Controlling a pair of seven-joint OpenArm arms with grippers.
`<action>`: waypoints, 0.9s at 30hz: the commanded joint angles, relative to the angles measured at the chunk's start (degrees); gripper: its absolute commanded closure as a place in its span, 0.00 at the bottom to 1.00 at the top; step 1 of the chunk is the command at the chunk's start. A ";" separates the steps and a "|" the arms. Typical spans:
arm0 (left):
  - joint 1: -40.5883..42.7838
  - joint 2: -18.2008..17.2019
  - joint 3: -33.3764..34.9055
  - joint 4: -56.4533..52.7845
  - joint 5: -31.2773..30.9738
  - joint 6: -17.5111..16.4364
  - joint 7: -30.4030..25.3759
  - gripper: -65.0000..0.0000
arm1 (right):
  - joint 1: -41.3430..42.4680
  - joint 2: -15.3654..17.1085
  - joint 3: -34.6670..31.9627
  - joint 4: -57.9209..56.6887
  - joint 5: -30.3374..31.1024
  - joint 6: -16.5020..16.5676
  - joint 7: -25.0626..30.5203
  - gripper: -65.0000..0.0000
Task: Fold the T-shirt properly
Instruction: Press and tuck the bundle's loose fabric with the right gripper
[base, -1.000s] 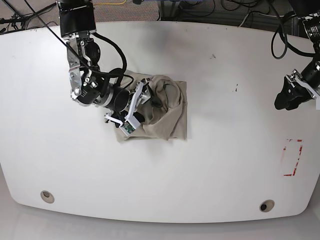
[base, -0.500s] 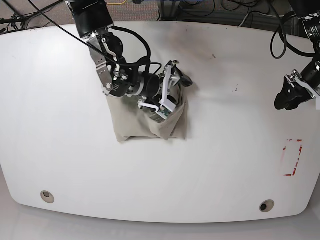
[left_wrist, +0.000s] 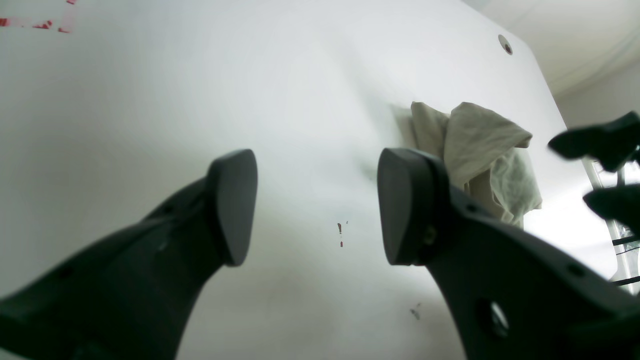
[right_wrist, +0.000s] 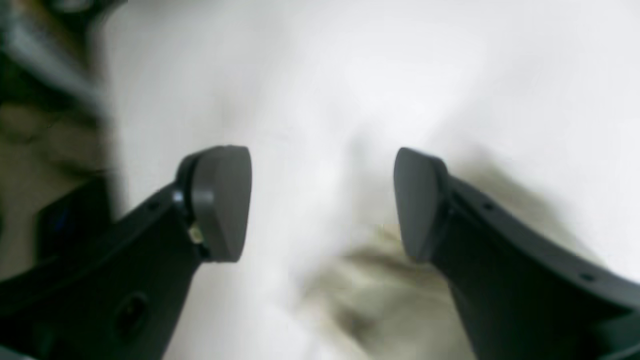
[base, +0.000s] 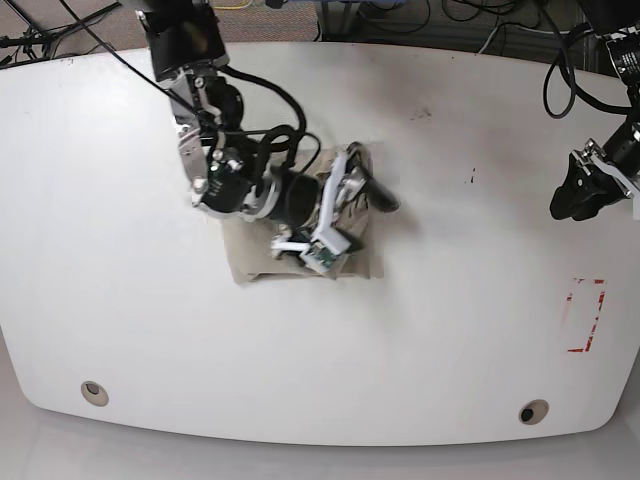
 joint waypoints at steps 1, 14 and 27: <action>-0.45 -1.29 -0.56 0.99 -1.47 -0.50 -1.09 0.45 | 0.88 2.41 1.96 0.16 0.52 0.10 0.54 0.36; -0.37 -1.29 -0.47 0.90 -1.47 -0.50 -1.09 0.45 | 2.38 7.95 4.34 -7.66 0.52 0.19 0.81 0.36; -0.37 -1.29 -0.47 0.90 -1.47 -0.50 -1.09 0.45 | 11.17 -1.90 -1.46 -20.41 0.43 0.19 2.39 0.36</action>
